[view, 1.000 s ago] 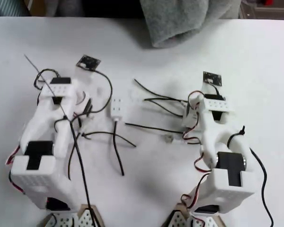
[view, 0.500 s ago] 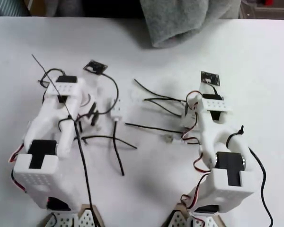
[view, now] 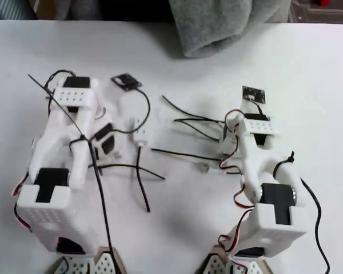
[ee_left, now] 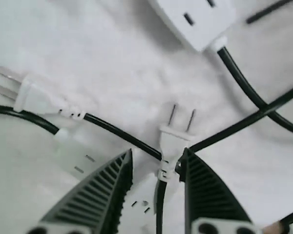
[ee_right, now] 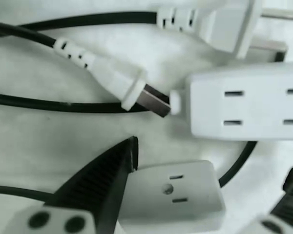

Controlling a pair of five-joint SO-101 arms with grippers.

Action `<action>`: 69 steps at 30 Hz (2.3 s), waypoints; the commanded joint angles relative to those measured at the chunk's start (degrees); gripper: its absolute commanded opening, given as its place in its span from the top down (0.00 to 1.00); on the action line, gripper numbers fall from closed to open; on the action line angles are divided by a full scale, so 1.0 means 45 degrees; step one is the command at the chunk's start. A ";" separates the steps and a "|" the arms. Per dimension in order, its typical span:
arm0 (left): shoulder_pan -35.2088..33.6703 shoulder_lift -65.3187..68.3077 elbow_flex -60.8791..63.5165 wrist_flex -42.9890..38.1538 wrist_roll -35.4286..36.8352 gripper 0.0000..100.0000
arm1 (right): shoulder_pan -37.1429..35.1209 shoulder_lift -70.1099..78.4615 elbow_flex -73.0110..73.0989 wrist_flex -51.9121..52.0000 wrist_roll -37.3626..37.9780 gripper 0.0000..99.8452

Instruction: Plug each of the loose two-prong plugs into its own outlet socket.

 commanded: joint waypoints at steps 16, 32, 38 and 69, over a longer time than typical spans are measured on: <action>0.1006 -0.0049 0.1875 -0.1094 -0.1875 0.82 | -0.0147 -0.0147 0.0000 -0.0147 0.0117 0.55; -0.0908 -0.0049 0.2422 -0.2051 -0.3009 0.83 | -0.0127 -0.0147 0.0000 -0.0147 0.0117 0.55; -0.0869 -0.0049 0.2462 -0.2774 -0.2989 0.83 | -0.0107 -0.0147 0.0000 -0.0147 0.0117 0.55; -0.0752 -0.0049 0.1895 -0.2930 -0.3048 0.83 | -0.0107 -0.0147 0.0000 -0.0147 0.0117 0.55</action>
